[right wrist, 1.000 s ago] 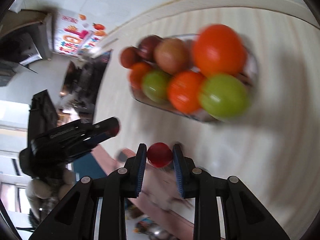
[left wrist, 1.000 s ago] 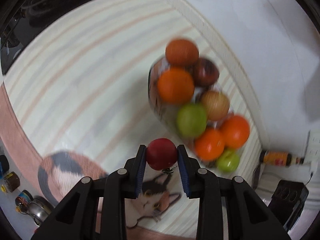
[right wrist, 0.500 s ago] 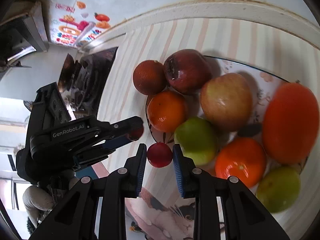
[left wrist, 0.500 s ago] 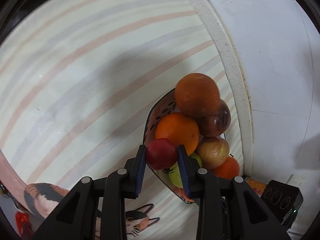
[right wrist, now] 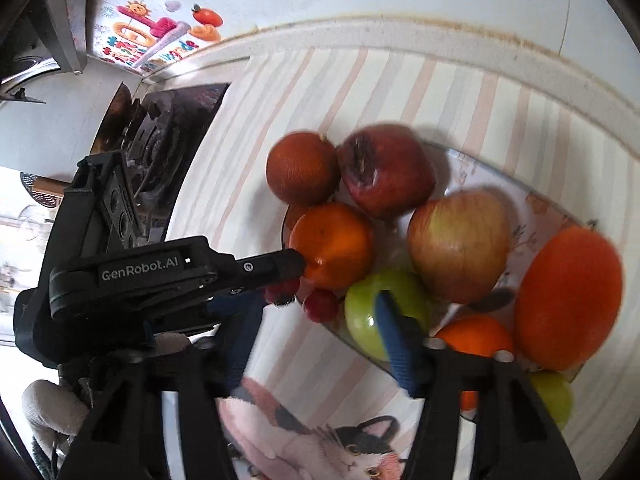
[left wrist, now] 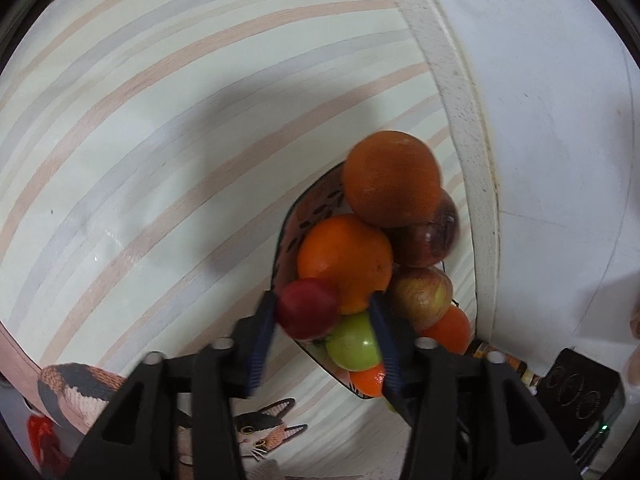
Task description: Organize fruits
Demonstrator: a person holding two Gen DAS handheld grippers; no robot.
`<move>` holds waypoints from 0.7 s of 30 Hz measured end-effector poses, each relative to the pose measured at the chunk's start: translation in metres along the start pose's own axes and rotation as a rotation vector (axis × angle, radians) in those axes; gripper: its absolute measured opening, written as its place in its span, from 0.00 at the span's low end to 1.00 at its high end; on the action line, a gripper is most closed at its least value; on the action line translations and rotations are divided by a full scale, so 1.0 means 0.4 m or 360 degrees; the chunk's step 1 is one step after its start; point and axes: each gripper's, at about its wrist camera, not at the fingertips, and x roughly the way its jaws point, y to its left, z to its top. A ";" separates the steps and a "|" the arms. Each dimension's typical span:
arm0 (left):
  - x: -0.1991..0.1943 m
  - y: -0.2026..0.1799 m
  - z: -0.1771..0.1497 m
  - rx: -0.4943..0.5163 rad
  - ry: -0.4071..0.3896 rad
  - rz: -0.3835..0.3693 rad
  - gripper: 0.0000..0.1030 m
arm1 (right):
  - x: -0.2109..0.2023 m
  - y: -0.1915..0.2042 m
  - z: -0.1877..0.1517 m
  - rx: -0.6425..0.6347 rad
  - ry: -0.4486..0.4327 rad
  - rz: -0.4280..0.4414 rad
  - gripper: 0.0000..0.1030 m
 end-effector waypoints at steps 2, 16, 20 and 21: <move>-0.012 -0.016 -0.003 0.0049 -0.0022 0.0028 0.77 | -0.021 0.002 -0.002 -0.0017 -0.0023 -0.0044 0.66; -0.190 -0.093 -0.200 0.0457 -0.0524 0.0507 0.85 | -0.259 -0.025 -0.117 -0.0119 -0.0306 -0.0561 0.94; -0.223 -0.103 -0.319 0.0567 -0.0646 0.0656 0.85 | -0.332 -0.032 -0.182 -0.0135 -0.0365 -0.0612 0.95; -0.231 -0.105 -0.346 0.0581 -0.0670 0.0668 0.85 | -0.351 -0.033 -0.200 -0.0139 -0.0379 -0.0624 0.95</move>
